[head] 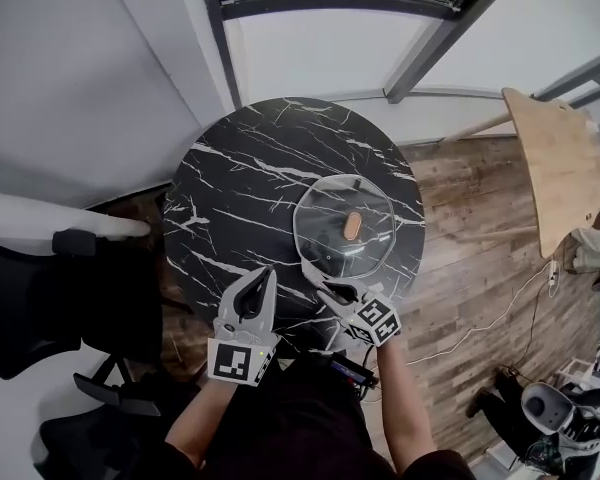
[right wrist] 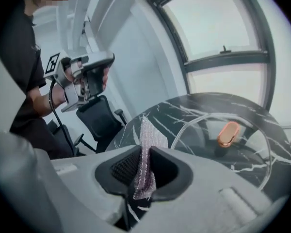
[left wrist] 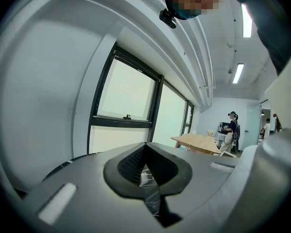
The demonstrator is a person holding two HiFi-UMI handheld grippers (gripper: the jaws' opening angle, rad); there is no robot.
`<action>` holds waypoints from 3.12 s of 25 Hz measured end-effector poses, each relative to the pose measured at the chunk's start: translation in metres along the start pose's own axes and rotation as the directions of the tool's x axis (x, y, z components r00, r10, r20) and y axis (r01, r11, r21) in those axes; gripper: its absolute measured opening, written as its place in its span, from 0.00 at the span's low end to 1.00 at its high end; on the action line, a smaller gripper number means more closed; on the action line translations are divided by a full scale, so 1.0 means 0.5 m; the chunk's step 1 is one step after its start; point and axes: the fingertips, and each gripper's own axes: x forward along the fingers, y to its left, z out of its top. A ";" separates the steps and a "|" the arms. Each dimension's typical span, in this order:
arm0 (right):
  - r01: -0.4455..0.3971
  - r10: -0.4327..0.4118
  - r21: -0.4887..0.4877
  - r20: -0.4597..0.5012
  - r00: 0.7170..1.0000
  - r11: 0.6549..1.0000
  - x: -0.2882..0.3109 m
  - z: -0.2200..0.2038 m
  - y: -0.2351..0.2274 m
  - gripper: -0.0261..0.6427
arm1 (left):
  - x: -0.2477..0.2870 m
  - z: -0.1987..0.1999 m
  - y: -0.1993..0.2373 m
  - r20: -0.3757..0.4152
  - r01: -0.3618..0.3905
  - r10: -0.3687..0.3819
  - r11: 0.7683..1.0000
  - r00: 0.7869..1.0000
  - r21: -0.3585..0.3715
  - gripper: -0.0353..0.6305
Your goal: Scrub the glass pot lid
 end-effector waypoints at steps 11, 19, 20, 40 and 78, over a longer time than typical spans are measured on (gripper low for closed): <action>0.425 -0.481 0.246 0.249 0.841 0.871 -0.193 0.123 -0.197 0.14 | 0.053 0.076 -0.027 0.106 0.003 -0.004 1.000 0.994 0.010 0.06; 0.585 -0.684 0.461 0.068 0.727 0.667 -0.253 0.045 -0.371 0.14 | 0.073 0.078 -0.043 0.104 -0.005 0.003 1.000 0.995 0.017 0.06; 0.600 -0.697 0.475 0.040 0.716 0.644 -0.256 0.033 -0.388 0.14 | 0.076 0.078 -0.047 0.109 -0.001 -0.001 1.000 0.994 0.017 0.06; 0.626 -0.583 0.366 -0.234 0.778 0.689 -0.081 -0.009 -0.525 0.14 | 0.105 0.025 0.009 0.035 -0.043 0.042 0.999 0.998 0.023 0.06; 0.380 -0.325 0.048 -0.429 0.843 0.924 0.152 0.133 -0.507 0.14 | 0.051 -0.013 0.114 0.045 -0.143 0.144 0.989 0.988 -0.039 0.06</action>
